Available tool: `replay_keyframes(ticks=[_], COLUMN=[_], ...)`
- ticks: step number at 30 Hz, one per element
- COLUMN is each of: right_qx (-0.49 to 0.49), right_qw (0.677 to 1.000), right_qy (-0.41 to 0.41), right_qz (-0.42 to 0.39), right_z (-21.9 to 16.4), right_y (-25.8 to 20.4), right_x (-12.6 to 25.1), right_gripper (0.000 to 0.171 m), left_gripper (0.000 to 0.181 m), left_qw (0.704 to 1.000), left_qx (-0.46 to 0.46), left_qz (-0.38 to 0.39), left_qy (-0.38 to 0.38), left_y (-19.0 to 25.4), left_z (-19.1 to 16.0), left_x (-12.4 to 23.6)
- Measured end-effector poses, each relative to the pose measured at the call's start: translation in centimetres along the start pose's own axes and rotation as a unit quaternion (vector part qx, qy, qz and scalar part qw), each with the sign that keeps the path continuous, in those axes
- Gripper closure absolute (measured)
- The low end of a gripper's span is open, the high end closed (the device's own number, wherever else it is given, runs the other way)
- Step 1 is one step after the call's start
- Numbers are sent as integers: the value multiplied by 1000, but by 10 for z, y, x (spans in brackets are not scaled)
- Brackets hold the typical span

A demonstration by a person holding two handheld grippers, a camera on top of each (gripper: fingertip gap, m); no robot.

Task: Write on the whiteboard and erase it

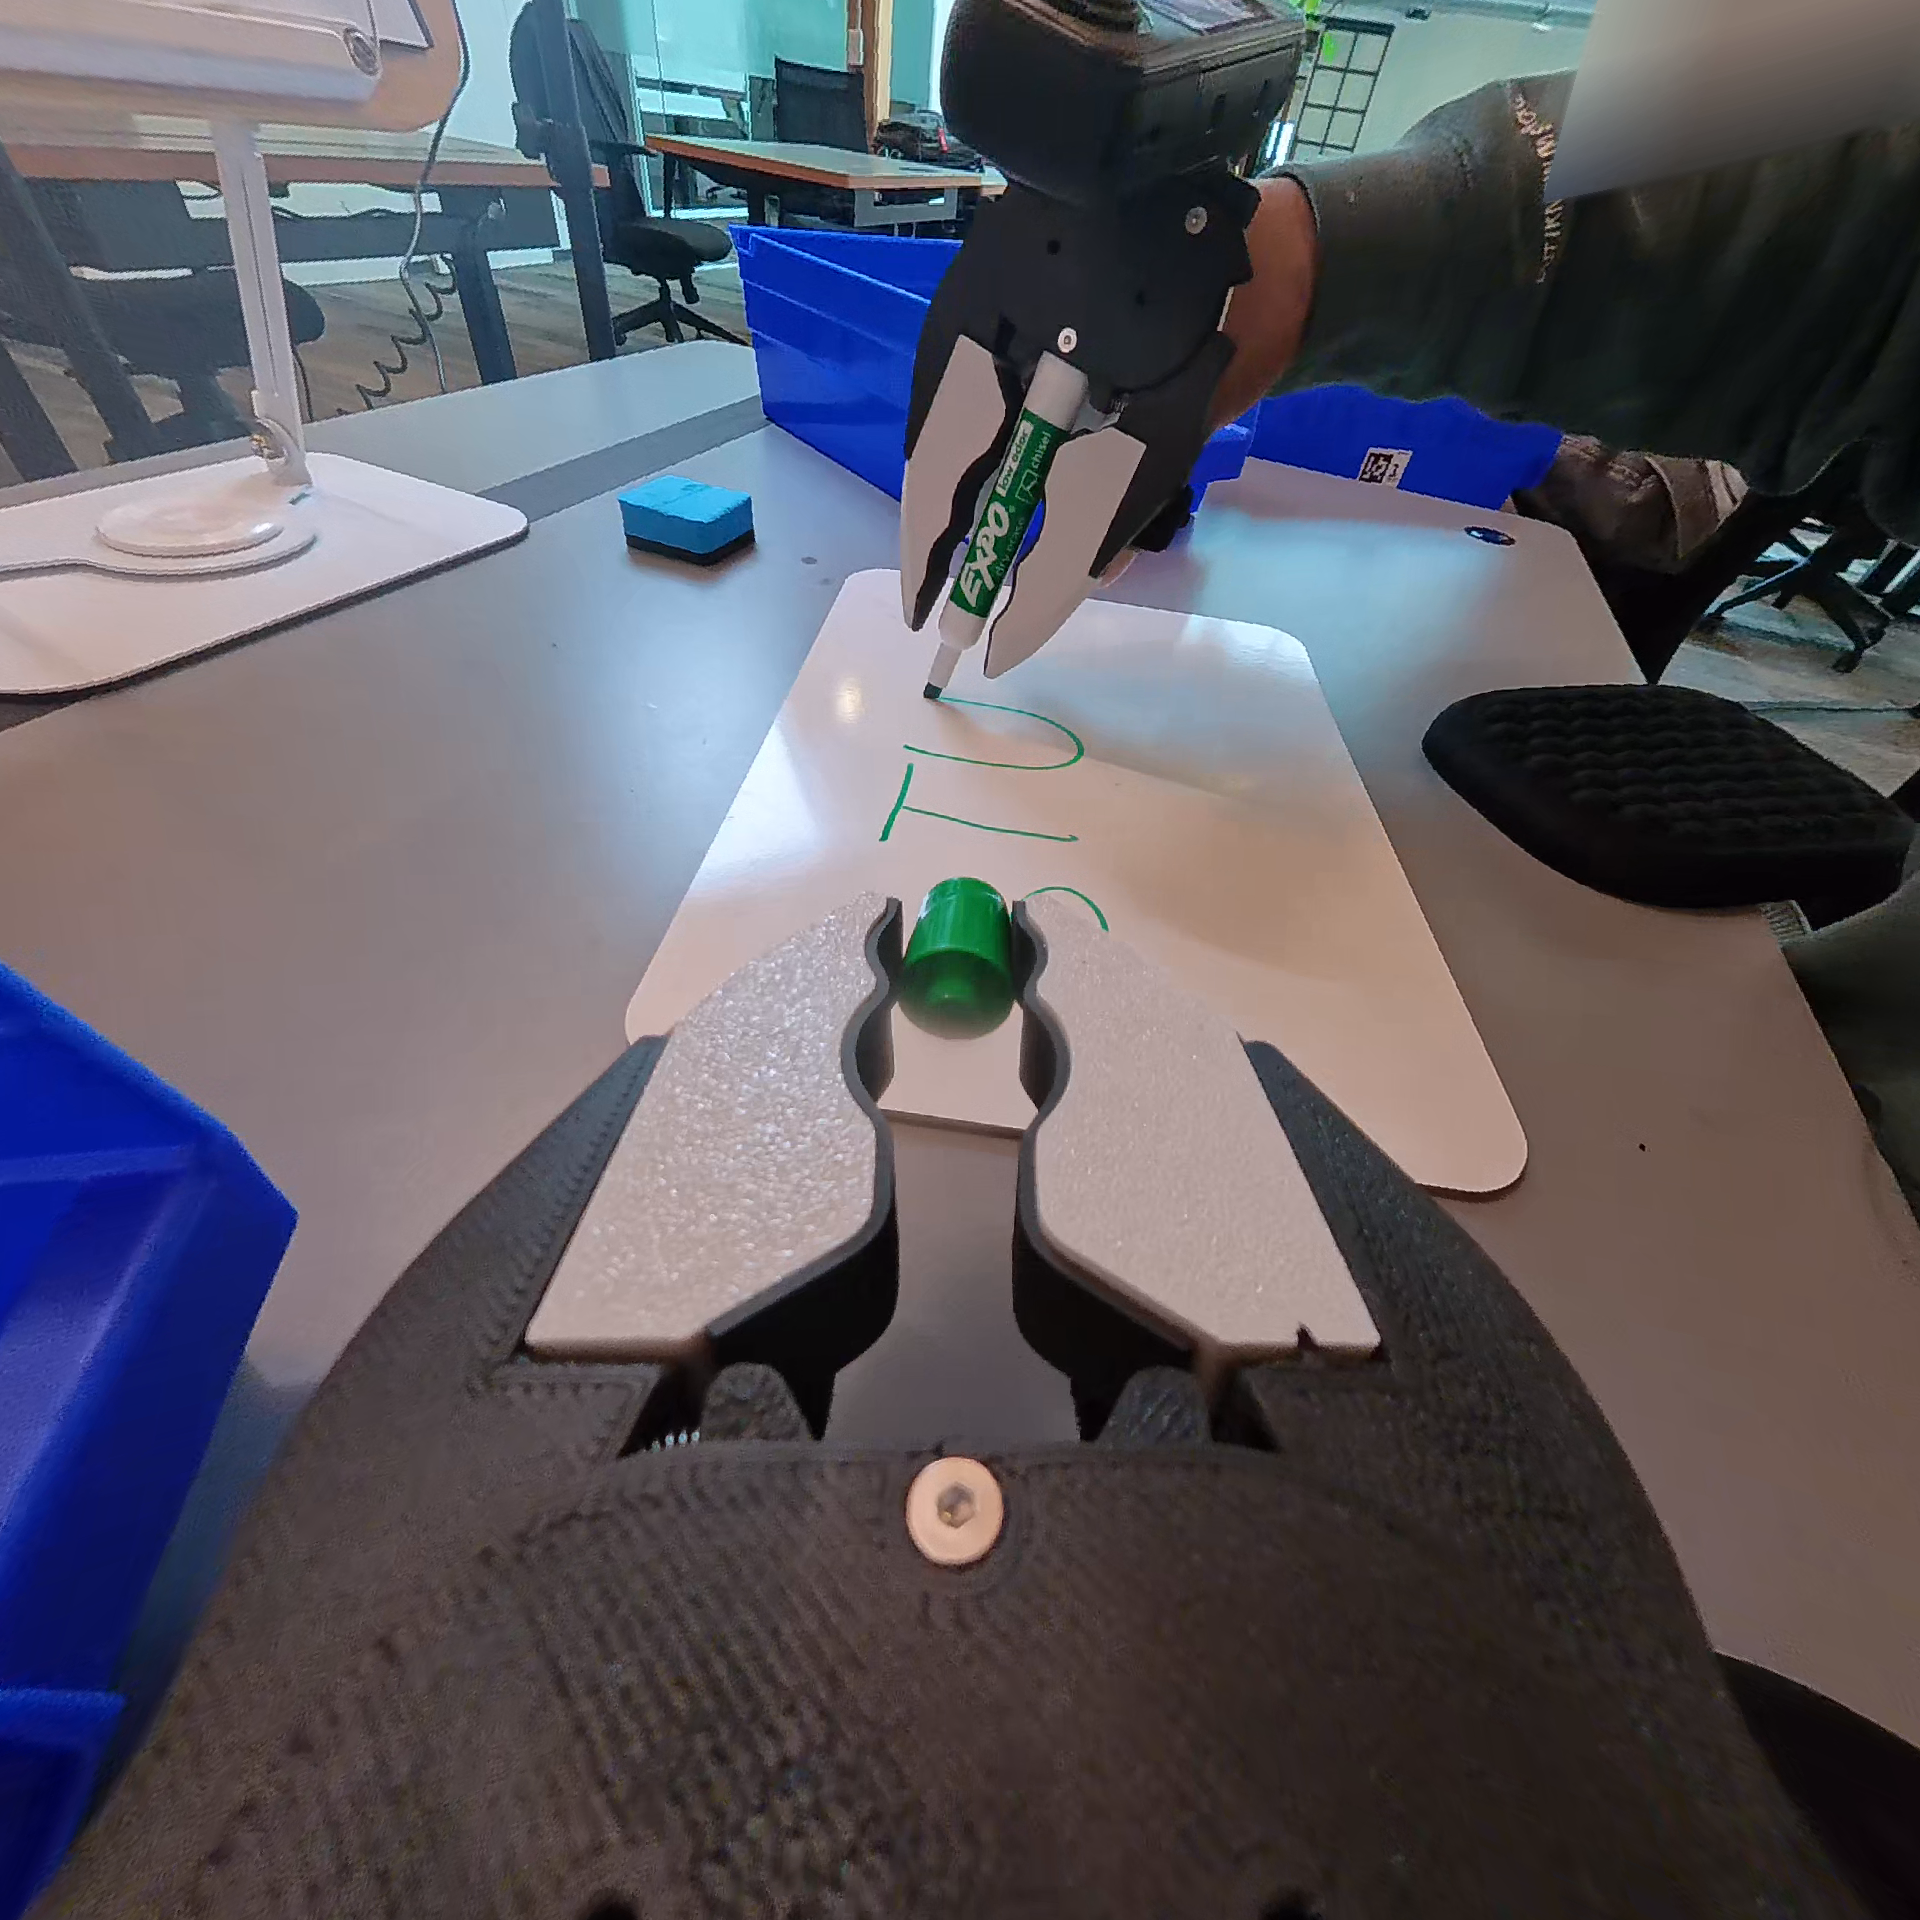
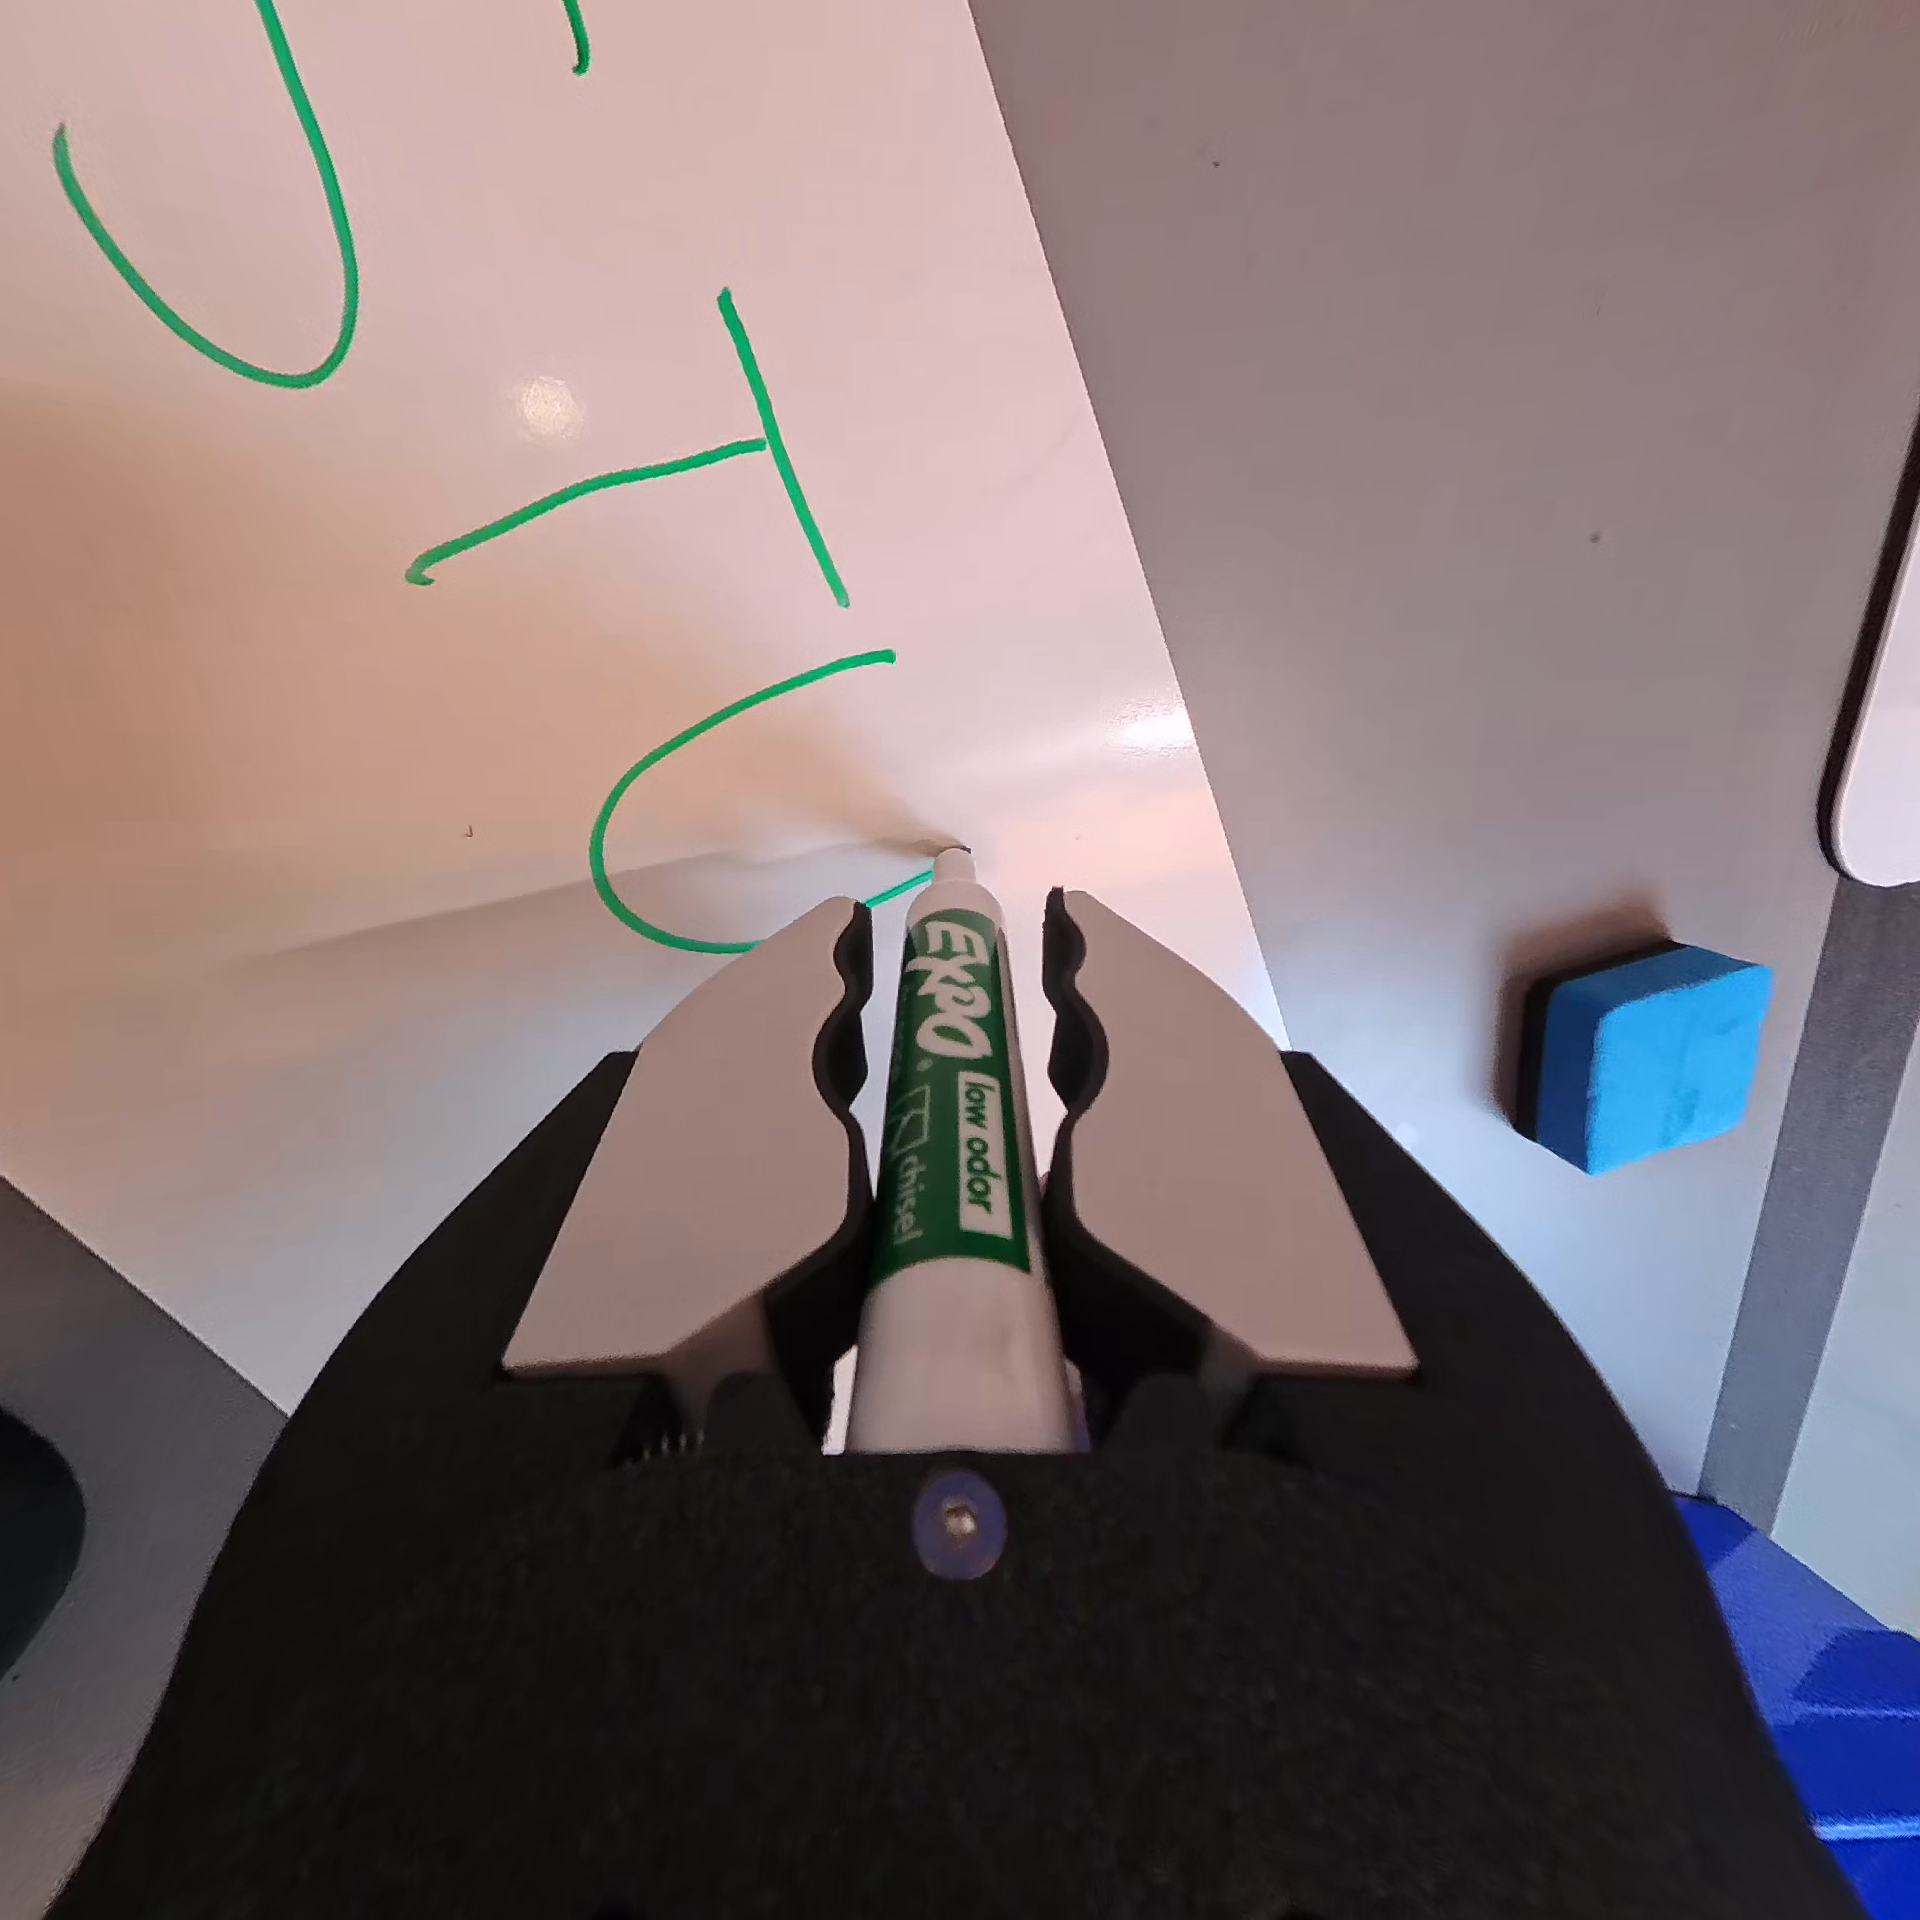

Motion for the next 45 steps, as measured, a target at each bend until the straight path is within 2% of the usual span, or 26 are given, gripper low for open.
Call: replay_keyframes(ticks=[45], right_qx=[-1], right_qw=[1000], right_qy=[-9], right_qz=[4], right_z=[-20], right_y=[-44], right_x=[16], right_gripper=[138], left_gripper=[162], left_qw=[1000], left_qx=[-16], left_qz=[0], left_qy=[-7], left_y=[5], left_z=[0], left_x=[-1])
Point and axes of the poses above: each gripper's, where its closed fingertips meet, x back along the fingers, z out of its top, y = z × x across the jaws, the point moved 10 cm from there along x, back along the fingers, and after that the axes turned 1 degree about z, right-handed, at the moved point
